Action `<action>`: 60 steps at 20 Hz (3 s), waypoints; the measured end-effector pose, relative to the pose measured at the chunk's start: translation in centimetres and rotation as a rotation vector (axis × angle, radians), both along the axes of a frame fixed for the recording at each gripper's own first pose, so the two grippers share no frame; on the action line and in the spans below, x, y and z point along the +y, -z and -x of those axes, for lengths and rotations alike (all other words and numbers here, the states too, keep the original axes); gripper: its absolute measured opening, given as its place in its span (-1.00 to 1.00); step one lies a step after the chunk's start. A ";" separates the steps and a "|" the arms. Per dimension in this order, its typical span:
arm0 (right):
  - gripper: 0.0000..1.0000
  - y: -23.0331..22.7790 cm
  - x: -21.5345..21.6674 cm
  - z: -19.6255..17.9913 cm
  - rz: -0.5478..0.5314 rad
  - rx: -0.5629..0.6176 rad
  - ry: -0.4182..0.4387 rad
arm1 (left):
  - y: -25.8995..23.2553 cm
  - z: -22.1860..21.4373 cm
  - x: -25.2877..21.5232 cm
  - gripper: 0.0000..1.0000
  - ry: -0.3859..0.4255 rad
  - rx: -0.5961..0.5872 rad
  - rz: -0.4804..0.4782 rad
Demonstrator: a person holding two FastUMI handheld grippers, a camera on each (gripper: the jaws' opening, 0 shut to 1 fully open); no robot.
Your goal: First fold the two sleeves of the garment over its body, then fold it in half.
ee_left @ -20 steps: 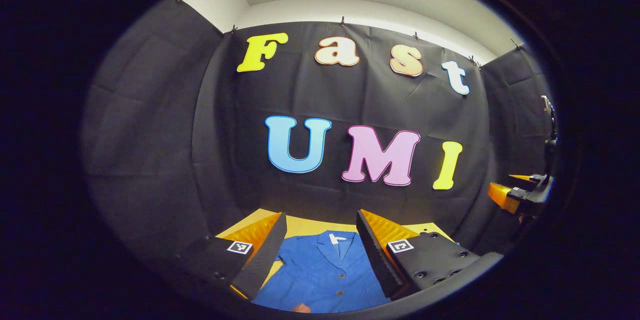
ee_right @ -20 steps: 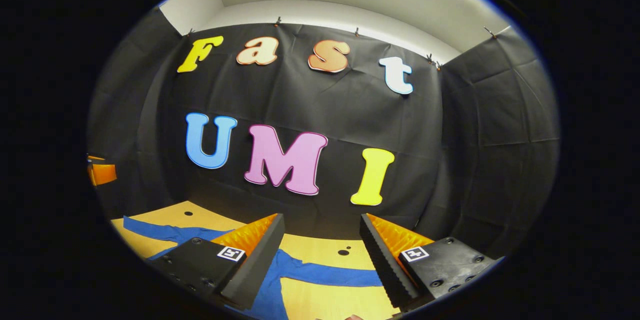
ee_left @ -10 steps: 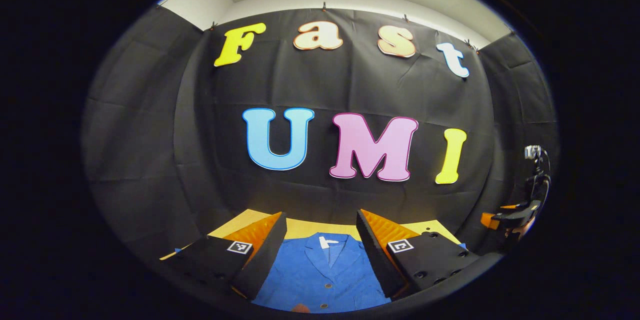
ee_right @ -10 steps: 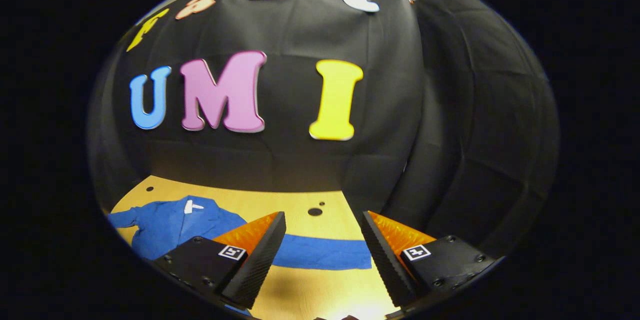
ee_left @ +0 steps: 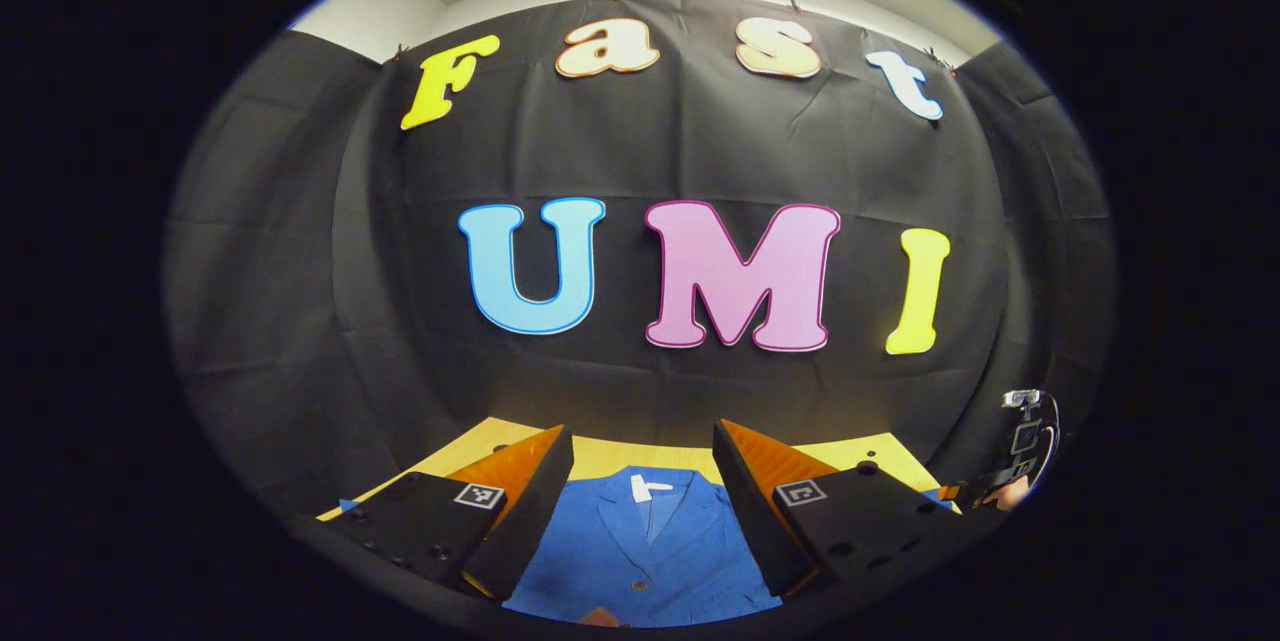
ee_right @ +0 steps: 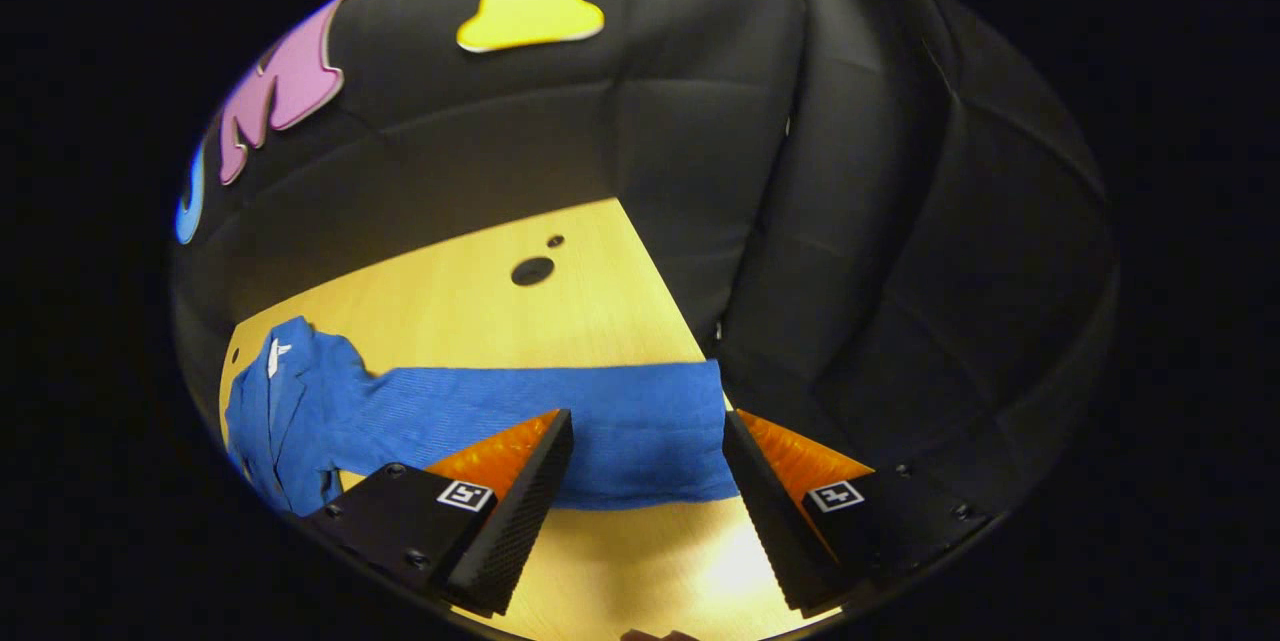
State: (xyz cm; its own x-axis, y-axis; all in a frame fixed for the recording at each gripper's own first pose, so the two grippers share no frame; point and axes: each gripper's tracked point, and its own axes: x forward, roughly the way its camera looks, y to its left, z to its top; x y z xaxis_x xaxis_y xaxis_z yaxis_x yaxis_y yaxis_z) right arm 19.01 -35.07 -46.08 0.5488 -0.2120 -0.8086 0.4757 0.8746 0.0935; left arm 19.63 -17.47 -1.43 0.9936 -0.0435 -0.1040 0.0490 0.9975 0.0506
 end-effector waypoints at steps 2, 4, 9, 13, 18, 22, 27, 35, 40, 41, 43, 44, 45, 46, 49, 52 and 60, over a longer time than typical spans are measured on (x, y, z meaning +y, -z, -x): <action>0.98 1.6 -0.4 0.0 -0.019 0.031 0.016 | 0.1 -0.7 -0.6 0.61 -0.002 0.005 -0.009; 0.98 3.0 -1.0 0.5 -0.013 0.069 0.014 | 0.4 -0.9 -1.0 0.61 -0.004 0.015 -0.016; 0.99 6.1 -1.4 1.3 -0.043 0.178 0.029 | 0.3 -1.2 -1.9 0.61 -0.002 0.013 -0.023; 0.45 5.1 -1.9 0.5 -0.038 0.128 0.017 | 0.2 -1.2 -2.6 0.61 0.015 0.002 -0.036; -0.90 5.5 -1.1 -0.1 -0.108 0.148 0.050 | -0.5 -0.7 -3.3 0.61 0.034 -0.019 -0.031; -0.90 3.4 -1.1 -1.3 -0.077 0.075 0.039 | -0.7 0.4 -2.1 0.61 0.018 -0.032 -0.027; -0.92 -2.6 0.1 -3.3 0.075 -0.014 -0.040 | 0.0 1.4 -0.5 0.61 0.020 -0.006 0.026; -0.92 -18.6 11.1 -6.7 0.149 -0.247 -0.153 | 1.4 3.2 8.7 0.61 -0.019 0.001 0.076; -0.92 -27.8 23.2 -9.8 0.147 -0.403 -0.238 | 4.5 4.3 18.9 0.61 -0.088 0.023 0.059; -0.92 -29.0 26.1 -10.5 0.132 -0.423 -0.257 | 5.2 4.1 20.9 0.61 -0.098 0.029 0.061; -0.92 -31.0 32.9 -12.2 0.084 -0.481 -0.299 | 6.8 3.8 25.1 0.63 -0.131 0.059 0.068; -0.92 -31.5 36.3 -13.1 0.068 -0.502 -0.324 | 7.4 3.8 27.2 0.60 -0.150 0.063 0.074; -0.92 -31.4 39.6 -14.0 0.055 -0.515 -0.353 | 7.5 3.6 29.2 0.61 -0.165 0.052 0.080; -0.93 -30.8 42.9 -14.7 0.028 -0.515 -0.380 | 7.8 3.2 30.8 0.61 -0.173 0.038 0.081; -0.92 -26.4 52.7 -16.3 -0.074 -0.481 -0.447 | 10.7 2.7 35.6 0.61 -0.194 0.063 0.080; -0.92 -18.4 60.9 -16.9 -0.182 -0.387 -0.494 | 13.4 2.5 40.1 0.62 -0.238 0.123 0.087; -0.83 -3.0 71.0 -13.9 -0.417 -0.063 -0.482 | 20.5 2.7 46.6 0.61 -0.313 0.254 0.035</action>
